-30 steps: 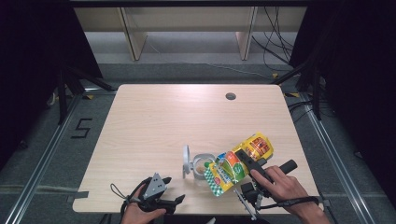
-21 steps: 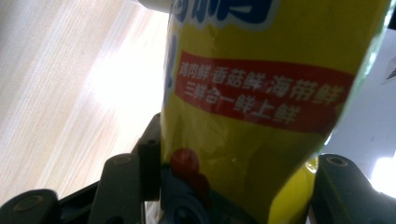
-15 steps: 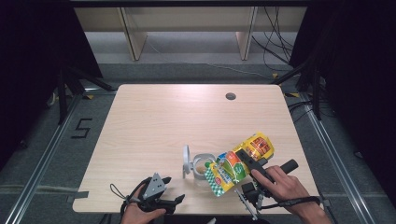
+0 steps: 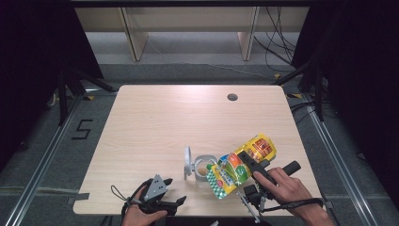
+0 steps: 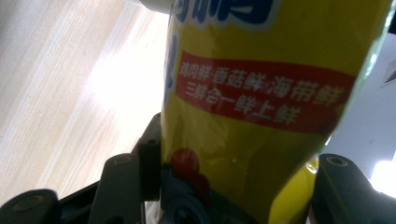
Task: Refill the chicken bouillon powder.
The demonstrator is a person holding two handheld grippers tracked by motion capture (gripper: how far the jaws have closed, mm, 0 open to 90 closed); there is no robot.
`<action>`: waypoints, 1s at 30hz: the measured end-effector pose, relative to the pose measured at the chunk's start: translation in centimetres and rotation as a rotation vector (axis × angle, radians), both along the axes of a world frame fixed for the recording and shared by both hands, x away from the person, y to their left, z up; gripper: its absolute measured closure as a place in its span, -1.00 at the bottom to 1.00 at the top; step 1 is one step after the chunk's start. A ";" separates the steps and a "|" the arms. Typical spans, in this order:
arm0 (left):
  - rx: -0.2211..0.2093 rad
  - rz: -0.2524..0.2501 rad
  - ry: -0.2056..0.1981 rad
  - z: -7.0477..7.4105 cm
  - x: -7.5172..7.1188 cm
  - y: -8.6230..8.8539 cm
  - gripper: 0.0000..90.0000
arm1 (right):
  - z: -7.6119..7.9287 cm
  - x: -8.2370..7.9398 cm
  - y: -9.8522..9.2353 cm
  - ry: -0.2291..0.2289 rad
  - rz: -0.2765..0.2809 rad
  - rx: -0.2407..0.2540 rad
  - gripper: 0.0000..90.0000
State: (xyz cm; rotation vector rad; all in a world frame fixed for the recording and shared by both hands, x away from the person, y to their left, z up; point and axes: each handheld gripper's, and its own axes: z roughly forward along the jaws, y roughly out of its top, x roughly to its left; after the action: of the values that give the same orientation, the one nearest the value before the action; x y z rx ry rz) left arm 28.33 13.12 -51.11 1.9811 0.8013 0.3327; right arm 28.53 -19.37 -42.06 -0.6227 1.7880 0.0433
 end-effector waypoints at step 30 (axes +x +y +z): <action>0.005 0.002 -0.002 0.1 0.0 0.0 -0.52 | 0.0 0.0 -0.2 -0.013 0.014 0.006 0.09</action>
State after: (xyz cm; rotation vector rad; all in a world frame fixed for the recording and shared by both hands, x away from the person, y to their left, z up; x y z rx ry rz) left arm 28.30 13.15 -51.05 1.9845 0.8015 0.3378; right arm 28.53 -19.53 -42.07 -0.6303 1.7710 0.0539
